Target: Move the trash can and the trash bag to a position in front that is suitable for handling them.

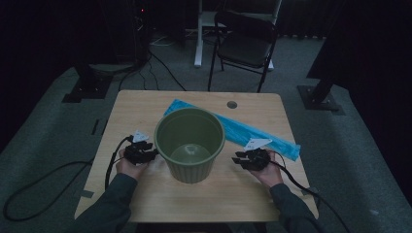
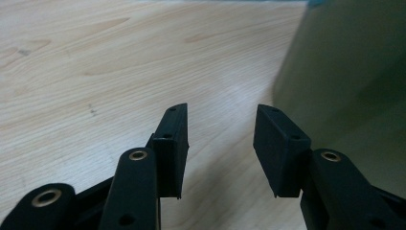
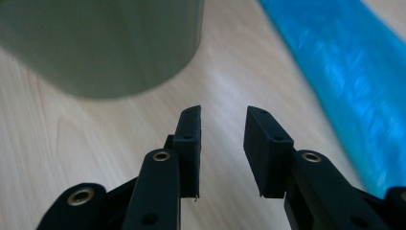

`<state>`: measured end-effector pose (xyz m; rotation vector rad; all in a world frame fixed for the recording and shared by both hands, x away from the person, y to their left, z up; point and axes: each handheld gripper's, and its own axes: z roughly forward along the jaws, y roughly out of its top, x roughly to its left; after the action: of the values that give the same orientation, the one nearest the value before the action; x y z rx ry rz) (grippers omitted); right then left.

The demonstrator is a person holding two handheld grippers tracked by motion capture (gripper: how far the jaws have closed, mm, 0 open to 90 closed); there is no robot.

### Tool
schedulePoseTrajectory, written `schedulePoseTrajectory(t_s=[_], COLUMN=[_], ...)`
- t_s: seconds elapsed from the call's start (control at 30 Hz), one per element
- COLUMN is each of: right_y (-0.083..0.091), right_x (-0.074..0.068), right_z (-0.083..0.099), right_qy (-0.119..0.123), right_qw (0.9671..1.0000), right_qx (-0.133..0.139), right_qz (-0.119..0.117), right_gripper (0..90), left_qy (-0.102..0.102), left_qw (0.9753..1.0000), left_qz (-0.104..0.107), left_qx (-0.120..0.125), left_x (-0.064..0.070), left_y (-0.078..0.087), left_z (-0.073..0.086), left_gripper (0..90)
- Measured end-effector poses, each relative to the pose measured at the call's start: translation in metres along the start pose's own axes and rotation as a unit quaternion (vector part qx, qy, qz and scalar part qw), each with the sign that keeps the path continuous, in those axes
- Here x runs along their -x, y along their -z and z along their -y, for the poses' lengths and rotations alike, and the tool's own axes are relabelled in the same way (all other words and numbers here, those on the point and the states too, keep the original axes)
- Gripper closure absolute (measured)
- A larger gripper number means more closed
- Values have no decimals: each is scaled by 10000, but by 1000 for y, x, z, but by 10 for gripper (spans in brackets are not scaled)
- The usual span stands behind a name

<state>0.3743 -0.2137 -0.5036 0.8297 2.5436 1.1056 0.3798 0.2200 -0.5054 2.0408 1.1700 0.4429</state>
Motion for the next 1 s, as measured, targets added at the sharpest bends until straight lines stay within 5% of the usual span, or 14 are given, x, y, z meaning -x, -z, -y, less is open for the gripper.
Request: schedulePoseTrajectory(t_s=[0.33, 0.73, 0.83, 1.0], right_y=[-14, -23, -23, -19], right_x=[-8, -20, -20, 3], right_z=[-38, -50, -51, -42], right_qy=[38, 83, 152, 140], right_qw=[9996, 9988, 9991, 9993], right_qx=[262, 380, 324, 100], right_qz=[-29, -312, -240, 322], right_gripper=[666, 661, 645, 600], left_qy=[5, -12, -5, 15], left_qw=[9998, 9993, 9994, 9994], left_qz=[159, 256, 244, 217], left_qx=[137, 256, 263, 260], left_x=[3, 3, 2, -1], left_y=[4, 6, 6, 7], left_z=[-2, -3, -2, -2], left_gripper=[552, 543, 543, 543])
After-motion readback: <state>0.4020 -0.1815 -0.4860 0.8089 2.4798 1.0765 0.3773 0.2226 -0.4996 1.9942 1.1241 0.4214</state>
